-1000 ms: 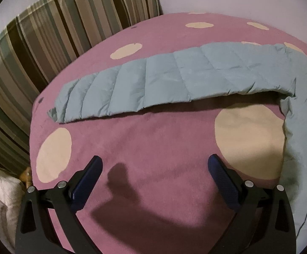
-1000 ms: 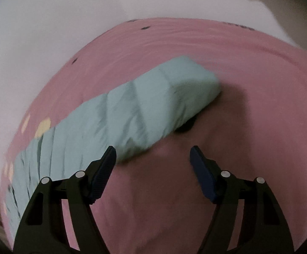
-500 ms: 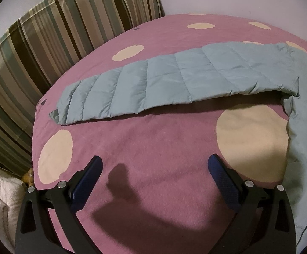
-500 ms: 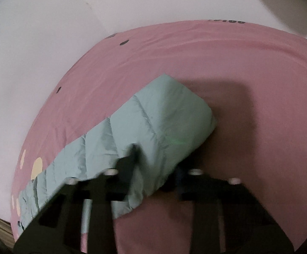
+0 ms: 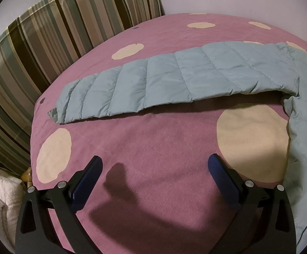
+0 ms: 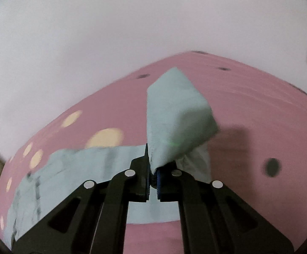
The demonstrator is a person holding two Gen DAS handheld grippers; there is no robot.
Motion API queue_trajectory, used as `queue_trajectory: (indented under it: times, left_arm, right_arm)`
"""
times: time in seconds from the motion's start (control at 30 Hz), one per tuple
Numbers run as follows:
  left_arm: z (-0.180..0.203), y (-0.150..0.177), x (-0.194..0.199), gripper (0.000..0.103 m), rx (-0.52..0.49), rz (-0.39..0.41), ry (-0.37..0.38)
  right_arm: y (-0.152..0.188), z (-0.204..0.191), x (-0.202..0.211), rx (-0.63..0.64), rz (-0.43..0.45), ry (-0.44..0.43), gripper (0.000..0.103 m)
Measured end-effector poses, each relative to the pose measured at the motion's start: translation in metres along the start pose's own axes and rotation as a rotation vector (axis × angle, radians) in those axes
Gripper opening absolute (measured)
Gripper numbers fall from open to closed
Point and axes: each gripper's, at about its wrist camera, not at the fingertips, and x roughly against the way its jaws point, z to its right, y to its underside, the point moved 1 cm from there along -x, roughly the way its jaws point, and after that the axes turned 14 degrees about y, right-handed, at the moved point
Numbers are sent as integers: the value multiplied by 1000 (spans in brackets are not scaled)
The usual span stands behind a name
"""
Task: Fold large clothes
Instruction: 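Grasp the jacket side edge with the right gripper and lift it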
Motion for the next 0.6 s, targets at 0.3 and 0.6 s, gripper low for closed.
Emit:
queue_trajectory:
  times: [0.3, 0.6]
  left_arm:
    - [-4, 1, -1, 99, 25, -3, 32]
    - [-7, 2, -2, 99, 47, -9, 58]
  right_arm:
    - [45, -184, 26, 283, -27, -228, 4]
    - [133, -299, 60, 529, -84, -363, 4]
